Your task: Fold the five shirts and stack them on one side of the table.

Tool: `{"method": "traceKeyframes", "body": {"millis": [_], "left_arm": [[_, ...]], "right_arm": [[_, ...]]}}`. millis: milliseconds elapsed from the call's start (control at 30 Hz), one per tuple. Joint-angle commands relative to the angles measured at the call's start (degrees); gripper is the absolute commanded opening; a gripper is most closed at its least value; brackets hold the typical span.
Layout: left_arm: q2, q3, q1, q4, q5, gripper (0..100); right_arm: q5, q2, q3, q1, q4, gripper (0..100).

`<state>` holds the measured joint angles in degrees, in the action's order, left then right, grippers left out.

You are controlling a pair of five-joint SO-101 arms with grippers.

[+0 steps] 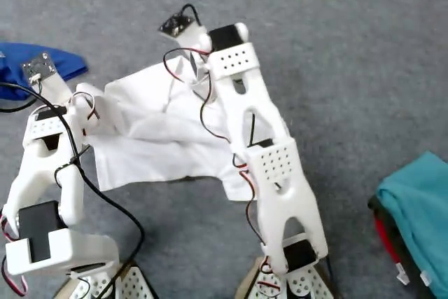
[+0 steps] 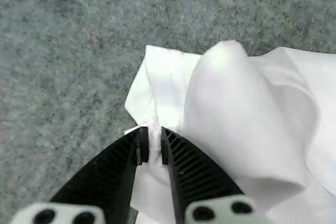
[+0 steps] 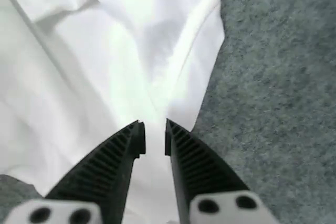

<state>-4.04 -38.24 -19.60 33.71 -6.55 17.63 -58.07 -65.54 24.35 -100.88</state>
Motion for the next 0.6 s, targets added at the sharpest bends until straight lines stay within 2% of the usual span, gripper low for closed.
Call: {"method": "traceKeyframes", "body": {"millis": [0, 167, 267, 567], "left_arm": [[-0.22, 1.41, -0.35, -0.97, 0.44, 2], [-0.22, 1.41, -0.35, -0.97, 0.44, 2], [-0.22, 1.41, -0.35, -0.97, 0.44, 2], [-0.22, 1.05, -0.35, -0.97, 0.44, 2]], "right_arm": [[-0.18, -2.95, -0.22, -0.4, 1.14, 8.8], [0.62, -8.75, -0.48, -1.8, 0.26, 8.2], [0.26, -8.92, -1.63, -3.82, -1.05, 0.1], [0.7, -6.29, 7.25, -12.88, -1.49, 0.5]]}}
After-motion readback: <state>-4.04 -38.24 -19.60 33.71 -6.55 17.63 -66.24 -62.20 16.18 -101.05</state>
